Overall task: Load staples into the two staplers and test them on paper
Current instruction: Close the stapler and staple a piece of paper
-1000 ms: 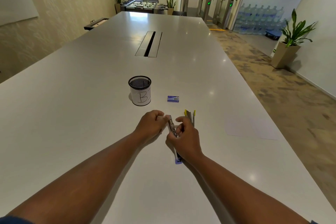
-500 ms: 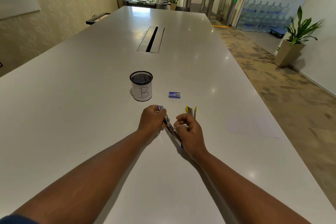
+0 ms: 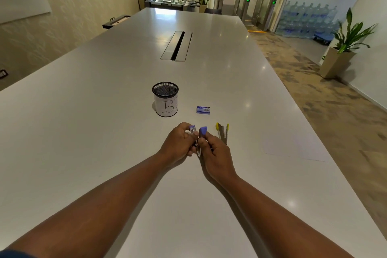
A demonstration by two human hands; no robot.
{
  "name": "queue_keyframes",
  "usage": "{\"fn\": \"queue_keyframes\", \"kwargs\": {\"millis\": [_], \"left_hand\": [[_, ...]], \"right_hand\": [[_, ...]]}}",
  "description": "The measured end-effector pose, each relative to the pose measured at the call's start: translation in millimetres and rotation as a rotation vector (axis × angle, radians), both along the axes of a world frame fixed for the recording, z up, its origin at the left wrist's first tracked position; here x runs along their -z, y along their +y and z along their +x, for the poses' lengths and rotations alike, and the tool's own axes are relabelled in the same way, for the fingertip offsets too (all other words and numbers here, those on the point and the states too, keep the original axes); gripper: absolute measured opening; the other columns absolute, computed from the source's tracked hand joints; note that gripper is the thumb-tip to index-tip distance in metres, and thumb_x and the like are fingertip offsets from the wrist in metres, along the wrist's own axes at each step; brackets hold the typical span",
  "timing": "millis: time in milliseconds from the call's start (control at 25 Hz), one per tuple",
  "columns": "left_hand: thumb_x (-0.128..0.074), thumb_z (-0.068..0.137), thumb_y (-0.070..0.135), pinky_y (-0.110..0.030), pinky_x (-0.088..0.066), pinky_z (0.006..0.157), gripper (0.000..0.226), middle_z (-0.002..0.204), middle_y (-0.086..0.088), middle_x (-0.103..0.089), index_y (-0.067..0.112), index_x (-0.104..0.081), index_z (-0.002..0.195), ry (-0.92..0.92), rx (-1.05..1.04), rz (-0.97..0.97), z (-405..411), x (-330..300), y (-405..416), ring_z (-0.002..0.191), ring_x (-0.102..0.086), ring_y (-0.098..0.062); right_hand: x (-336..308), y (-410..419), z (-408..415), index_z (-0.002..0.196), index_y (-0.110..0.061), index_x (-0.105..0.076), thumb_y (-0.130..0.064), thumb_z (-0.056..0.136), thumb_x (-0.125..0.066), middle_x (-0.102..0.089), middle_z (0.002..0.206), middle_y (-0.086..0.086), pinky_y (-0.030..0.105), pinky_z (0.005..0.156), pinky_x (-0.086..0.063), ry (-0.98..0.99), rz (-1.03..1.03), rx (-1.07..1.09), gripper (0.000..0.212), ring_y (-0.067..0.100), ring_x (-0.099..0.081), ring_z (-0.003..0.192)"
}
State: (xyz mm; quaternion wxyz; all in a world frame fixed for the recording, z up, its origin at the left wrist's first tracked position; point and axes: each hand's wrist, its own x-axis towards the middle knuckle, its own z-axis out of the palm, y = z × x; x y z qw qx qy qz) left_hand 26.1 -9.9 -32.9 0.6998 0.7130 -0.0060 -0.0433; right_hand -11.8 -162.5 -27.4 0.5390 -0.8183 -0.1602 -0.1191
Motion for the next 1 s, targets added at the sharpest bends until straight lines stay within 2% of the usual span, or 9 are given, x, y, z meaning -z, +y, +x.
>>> {"fn": "queue_keyframes", "kwargs": {"millis": [120, 200, 280, 360, 440, 520, 720, 880, 1000], "left_hand": [[-0.062, 0.094, 0.025, -0.036, -0.047, 0.056, 0.023, 0.076, -0.022, -0.062, 0.022, -0.065, 0.116, -0.014, 0.066, -0.027, -2, 0, 1, 0.063, -0.052, -0.031], [-0.059, 0.095, 0.016, -0.042, -0.048, 0.065, 0.027, 0.080, -0.024, -0.063, 0.026, -0.068, 0.118, -0.035, 0.090, -0.048, -3, 2, 2, 0.068, -0.052, -0.032], [-0.058, 0.097, 0.019, -0.043, -0.048, 0.069, 0.026, 0.089, -0.027, -0.068, 0.027, -0.070, 0.118, -0.077, 0.082, -0.042, -6, 3, 0, 0.073, -0.055, -0.032], [-0.056, 0.099, 0.039, -0.033, -0.047, 0.061, 0.024, 0.083, -0.015, -0.071, 0.030, -0.075, 0.112, -0.091, 0.035, -0.014, -7, -1, -4, 0.069, -0.056, -0.023], [-0.046, 0.092, 0.070, -0.025, -0.045, 0.052, 0.053, 0.074, -0.004, -0.069, 0.030, -0.076, 0.107, -0.081, -0.006, 0.069, -7, -5, -5, 0.062, -0.056, -0.013], [-0.041, 0.085, 0.083, -0.023, -0.043, 0.049, 0.071, 0.074, -0.003, -0.067, 0.024, -0.075, 0.105, -0.072, -0.007, 0.036, -7, -6, -6, 0.062, -0.056, -0.012], [-0.047, 0.090, 0.068, -0.037, -0.044, 0.065, 0.049, 0.076, -0.008, -0.057, 0.022, -0.063, 0.082, -0.072, -0.007, -0.009, -1, -9, -7, 0.071, -0.054, -0.024], [-0.042, 0.095, 0.049, -0.053, -0.048, 0.090, 0.038, 0.101, -0.021, -0.065, 0.022, -0.067, 0.101, -0.042, -0.040, 0.057, 1, -9, -8, 0.096, -0.060, -0.040], [-0.039, 0.098, 0.031, -0.045, -0.051, 0.083, 0.033, 0.087, -0.003, -0.069, 0.018, -0.068, 0.088, -0.105, -0.008, 0.291, 1, -13, -8, 0.083, -0.065, -0.014]], "right_hand": [[5, 1, 2, 0.127, -0.037, -0.060, -0.046, 0.106, -0.035, -0.068, 0.076, -0.011, 0.031, 0.064, -0.053, -0.023, -0.134, -0.013, 0.033, 0.009, -0.065, 0.074], [8, 1, 1, 0.154, -0.037, -0.034, -0.055, 0.105, -0.028, -0.069, 0.083, -0.017, 0.020, 0.067, -0.052, -0.014, -0.227, -0.044, 0.052, 0.002, -0.066, 0.082], [10, 1, 1, 0.159, -0.035, -0.020, -0.065, 0.101, -0.026, -0.064, 0.113, -0.027, 0.009, 0.080, -0.048, 0.034, -0.186, -0.075, 0.066, -0.012, -0.061, 0.102], [11, -1, 1, 0.160, -0.033, -0.017, -0.073, 0.096, -0.028, -0.052, 0.142, -0.025, 0.012, 0.098, -0.043, 0.081, -0.119, -0.088, 0.075, -0.012, -0.052, 0.123], [12, -1, 0, 0.159, -0.032, -0.020, -0.074, 0.095, -0.030, -0.052, 0.149, -0.012, 0.023, 0.106, -0.043, 0.092, -0.101, -0.074, 0.077, 0.001, -0.051, 0.132], [11, 2, -1, 0.151, -0.039, -0.031, -0.070, 0.096, -0.036, -0.061, 0.138, -0.013, 0.025, 0.100, -0.047, 0.068, -0.126, -0.051, 0.064, 0.003, -0.057, 0.124], [5, 7, 5, 0.108, -0.043, -0.044, -0.066, 0.091, -0.053, -0.064, 0.084, -0.018, 0.021, 0.055, -0.049, 0.045, -0.142, 0.070, 0.030, 0.005, -0.062, 0.068], [7, 6, 7, 0.107, -0.046, -0.046, -0.062, 0.087, -0.057, -0.066, 0.075, -0.013, 0.025, 0.056, -0.052, 0.058, -0.172, 0.096, 0.028, 0.006, -0.064, 0.069], [10, 5, 7, 0.108, -0.043, -0.051, -0.060, 0.089, -0.055, -0.067, 0.081, -0.014, 0.028, 0.059, -0.053, 0.052, -0.216, 0.090, 0.025, 0.004, -0.064, 0.071]]}}
